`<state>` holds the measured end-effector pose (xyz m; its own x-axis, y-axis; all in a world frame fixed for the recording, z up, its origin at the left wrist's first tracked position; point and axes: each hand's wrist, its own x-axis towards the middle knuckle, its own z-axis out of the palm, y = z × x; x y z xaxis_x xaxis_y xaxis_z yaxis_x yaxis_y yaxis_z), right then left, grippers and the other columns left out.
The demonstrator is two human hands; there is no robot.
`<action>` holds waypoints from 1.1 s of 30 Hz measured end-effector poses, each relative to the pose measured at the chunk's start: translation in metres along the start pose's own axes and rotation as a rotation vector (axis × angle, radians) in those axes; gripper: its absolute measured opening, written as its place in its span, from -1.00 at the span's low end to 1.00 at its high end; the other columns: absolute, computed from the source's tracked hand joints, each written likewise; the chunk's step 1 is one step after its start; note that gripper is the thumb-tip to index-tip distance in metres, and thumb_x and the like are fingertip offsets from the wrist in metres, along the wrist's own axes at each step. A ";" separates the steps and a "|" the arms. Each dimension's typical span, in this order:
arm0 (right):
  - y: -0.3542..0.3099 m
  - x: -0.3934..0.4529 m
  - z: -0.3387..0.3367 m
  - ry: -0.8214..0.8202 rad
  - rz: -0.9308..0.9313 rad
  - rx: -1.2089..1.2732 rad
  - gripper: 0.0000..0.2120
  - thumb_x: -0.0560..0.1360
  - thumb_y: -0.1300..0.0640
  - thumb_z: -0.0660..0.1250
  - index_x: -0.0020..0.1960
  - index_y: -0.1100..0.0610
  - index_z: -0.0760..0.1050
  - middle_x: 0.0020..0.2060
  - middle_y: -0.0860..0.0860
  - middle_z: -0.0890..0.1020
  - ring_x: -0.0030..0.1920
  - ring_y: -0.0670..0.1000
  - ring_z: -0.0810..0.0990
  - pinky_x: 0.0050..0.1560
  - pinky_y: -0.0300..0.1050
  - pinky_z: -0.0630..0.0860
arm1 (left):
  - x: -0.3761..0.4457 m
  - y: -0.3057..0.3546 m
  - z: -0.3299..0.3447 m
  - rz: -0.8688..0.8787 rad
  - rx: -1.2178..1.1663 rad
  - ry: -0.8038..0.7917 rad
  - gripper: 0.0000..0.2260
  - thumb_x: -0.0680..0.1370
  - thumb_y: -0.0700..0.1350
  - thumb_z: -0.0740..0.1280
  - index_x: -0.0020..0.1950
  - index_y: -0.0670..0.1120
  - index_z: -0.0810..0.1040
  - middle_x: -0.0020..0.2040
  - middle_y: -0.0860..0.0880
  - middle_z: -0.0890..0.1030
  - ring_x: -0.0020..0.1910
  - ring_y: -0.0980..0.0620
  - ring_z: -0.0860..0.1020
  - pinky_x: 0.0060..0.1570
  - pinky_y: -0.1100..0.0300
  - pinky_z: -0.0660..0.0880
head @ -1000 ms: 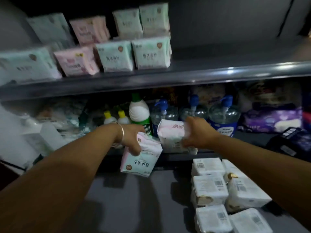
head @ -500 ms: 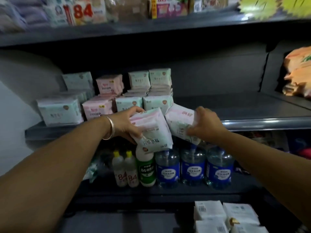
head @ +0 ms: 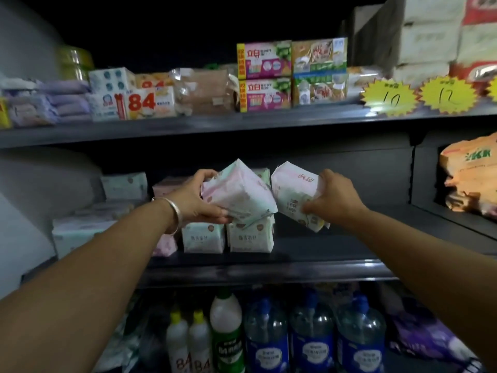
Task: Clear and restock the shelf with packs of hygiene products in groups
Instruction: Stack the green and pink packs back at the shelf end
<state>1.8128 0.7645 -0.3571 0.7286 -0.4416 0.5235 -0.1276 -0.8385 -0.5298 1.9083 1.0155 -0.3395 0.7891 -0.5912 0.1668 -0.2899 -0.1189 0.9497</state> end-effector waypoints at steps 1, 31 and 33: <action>-0.001 0.006 0.001 0.018 0.002 0.001 -0.50 0.25 0.11 0.53 0.08 0.18 0.38 0.04 0.11 0.49 -0.05 0.07 0.45 -0.12 -0.10 0.42 | 0.006 -0.002 -0.001 0.021 -0.047 -0.001 -0.42 0.40 -0.48 0.36 0.23 0.05 0.30 0.20 -0.11 0.40 -0.02 -0.18 0.61 -0.20 0.01 0.64; -0.036 0.145 0.115 -0.031 -0.067 -0.147 -0.41 0.35 0.17 0.45 0.32 0.13 0.32 0.22 0.10 0.33 0.23 0.13 0.39 0.21 0.03 0.47 | 0.189 -0.024 -0.084 0.044 0.225 0.350 -0.17 0.18 -0.22 0.49 0.44 -0.10 0.30 0.14 -0.07 0.51 0.07 -0.07 0.51 -0.02 0.16 0.47; -0.037 0.152 0.122 -0.049 -0.052 -0.151 -0.40 0.36 0.18 0.45 0.34 0.12 0.31 0.22 0.09 0.32 0.24 0.13 0.39 0.23 0.02 0.47 | 0.201 -0.031 -0.086 0.028 0.192 0.341 -0.17 0.14 -0.18 0.48 0.40 -0.09 0.34 0.17 -0.10 0.54 0.09 -0.11 0.53 0.04 0.10 0.52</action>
<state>2.0105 0.7673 -0.3387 0.7681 -0.3838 0.5125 -0.1863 -0.8997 -0.3947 2.1223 0.9695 -0.3127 0.9048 -0.3015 0.3008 -0.3841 -0.2726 0.8821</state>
